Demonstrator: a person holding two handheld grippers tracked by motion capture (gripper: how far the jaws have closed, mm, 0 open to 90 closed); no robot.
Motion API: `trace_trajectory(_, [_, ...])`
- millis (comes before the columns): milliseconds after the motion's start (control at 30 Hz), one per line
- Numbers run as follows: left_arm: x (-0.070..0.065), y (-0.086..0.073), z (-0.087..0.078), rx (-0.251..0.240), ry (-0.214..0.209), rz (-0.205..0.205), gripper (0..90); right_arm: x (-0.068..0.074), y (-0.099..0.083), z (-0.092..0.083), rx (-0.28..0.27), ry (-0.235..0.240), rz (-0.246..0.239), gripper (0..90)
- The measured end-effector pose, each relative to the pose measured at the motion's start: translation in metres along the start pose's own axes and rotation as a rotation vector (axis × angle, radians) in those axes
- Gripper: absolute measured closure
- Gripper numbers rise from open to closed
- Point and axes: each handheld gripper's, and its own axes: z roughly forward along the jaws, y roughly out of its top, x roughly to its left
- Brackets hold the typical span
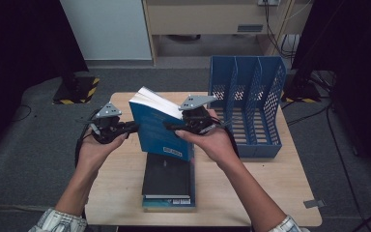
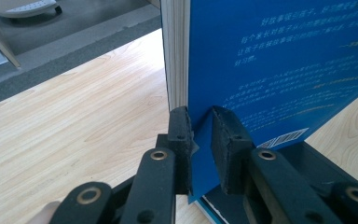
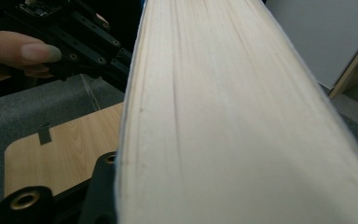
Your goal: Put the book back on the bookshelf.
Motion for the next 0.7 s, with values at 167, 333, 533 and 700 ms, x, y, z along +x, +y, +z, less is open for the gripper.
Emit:
trace_trajectory(167, [0.001, 0.0, 0.002, 0.002, 0.004, -0.002, 77.4, 0.0, 0.001, 0.001, 0.01, 0.018, -0.007, 56.2])
trace_trajectory(333, [0.001, 0.0, 0.002, 0.002, 0.002, -0.004, 77.2, 0.0, 0.002, 0.003, 0.017, 0.024, -0.012, 56.5])
trace_trajectory(533, [0.003, -0.004, 0.005, 0.006, -0.003, -0.01, 71.4, -0.002, 0.003, 0.004, 0.017, 0.029, -0.015, 59.0])
trace_trajectory(700, [0.009, -0.022, 0.011, 0.004, 0.073, -0.024, 50.1, -0.007, 0.002, 0.004, 0.012, 0.028, 0.002, 60.0])
